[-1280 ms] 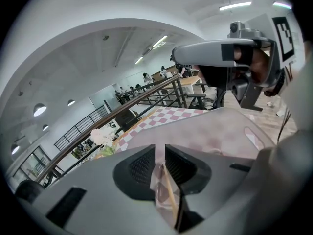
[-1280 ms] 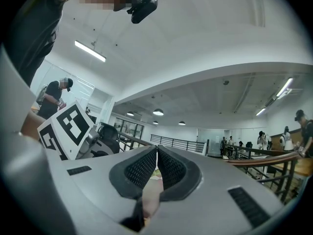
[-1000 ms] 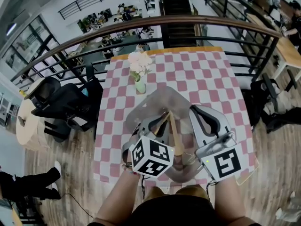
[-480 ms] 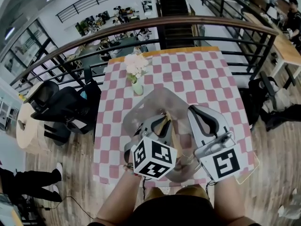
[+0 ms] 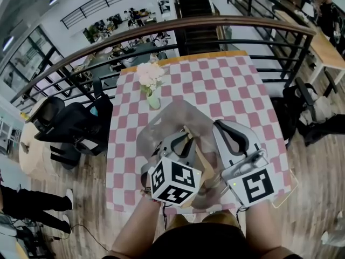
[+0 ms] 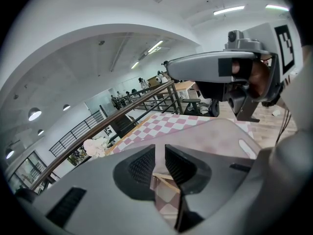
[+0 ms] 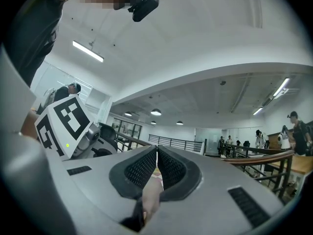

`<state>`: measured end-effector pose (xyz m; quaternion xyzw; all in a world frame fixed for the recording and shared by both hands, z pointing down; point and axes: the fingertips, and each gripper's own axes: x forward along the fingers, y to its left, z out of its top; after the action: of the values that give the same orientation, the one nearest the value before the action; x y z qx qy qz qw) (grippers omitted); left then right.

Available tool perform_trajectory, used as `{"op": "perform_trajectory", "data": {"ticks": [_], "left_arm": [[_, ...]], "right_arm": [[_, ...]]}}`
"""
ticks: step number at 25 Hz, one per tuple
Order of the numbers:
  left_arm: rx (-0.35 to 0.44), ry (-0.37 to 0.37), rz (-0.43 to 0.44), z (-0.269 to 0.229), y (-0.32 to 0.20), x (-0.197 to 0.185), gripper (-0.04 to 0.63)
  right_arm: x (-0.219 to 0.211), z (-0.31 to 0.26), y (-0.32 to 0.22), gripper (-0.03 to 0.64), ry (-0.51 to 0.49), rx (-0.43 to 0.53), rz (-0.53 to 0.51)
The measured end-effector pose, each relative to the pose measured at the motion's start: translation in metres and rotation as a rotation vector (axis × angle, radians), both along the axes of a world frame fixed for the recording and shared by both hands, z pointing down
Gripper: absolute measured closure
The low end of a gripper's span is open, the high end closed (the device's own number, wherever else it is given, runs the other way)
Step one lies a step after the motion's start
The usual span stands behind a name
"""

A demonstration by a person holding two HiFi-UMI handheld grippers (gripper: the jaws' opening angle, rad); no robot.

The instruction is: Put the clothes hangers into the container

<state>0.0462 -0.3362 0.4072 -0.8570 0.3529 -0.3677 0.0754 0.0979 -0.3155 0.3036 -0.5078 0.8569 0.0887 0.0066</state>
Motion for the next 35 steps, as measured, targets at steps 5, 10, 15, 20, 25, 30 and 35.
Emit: {"op": "perform_trajectory", "data": {"ticks": [5,10,15,20,25,30,35], "left_arm": [[-0.002,0.004,-0.005,0.001,0.000,-0.001,0.528],[0.006,0.013,-0.008,0.000,0.001,-0.003,0.528],[0.027,0.032,-0.006,-0.010,0.000,-0.004,0.529],[0.072,0.089,0.005,-0.027,0.002,-0.003,0.535],[0.139,0.163,0.016,-0.050,0.005,-0.006,0.538],[0.195,0.257,0.031,-0.074,0.010,-0.008,0.540],[0.289,0.339,0.061,-0.106,0.020,-0.012,0.541]], "right_arm": [[-0.002,-0.002,0.001,0.583,0.000,0.001,-0.008],[-0.004,-0.004,0.003,0.583,0.007,0.008,-0.011],[-0.006,-0.009,0.004,0.583,0.010,0.020,-0.013],[-0.010,-0.014,0.007,0.583,0.025,0.032,-0.016],[-0.017,-0.017,0.010,0.583,0.047,0.037,-0.026],[-0.023,-0.027,0.015,0.583,0.062,0.058,-0.036],[-0.025,-0.036,0.019,0.583,0.071,0.072,-0.037]]}}
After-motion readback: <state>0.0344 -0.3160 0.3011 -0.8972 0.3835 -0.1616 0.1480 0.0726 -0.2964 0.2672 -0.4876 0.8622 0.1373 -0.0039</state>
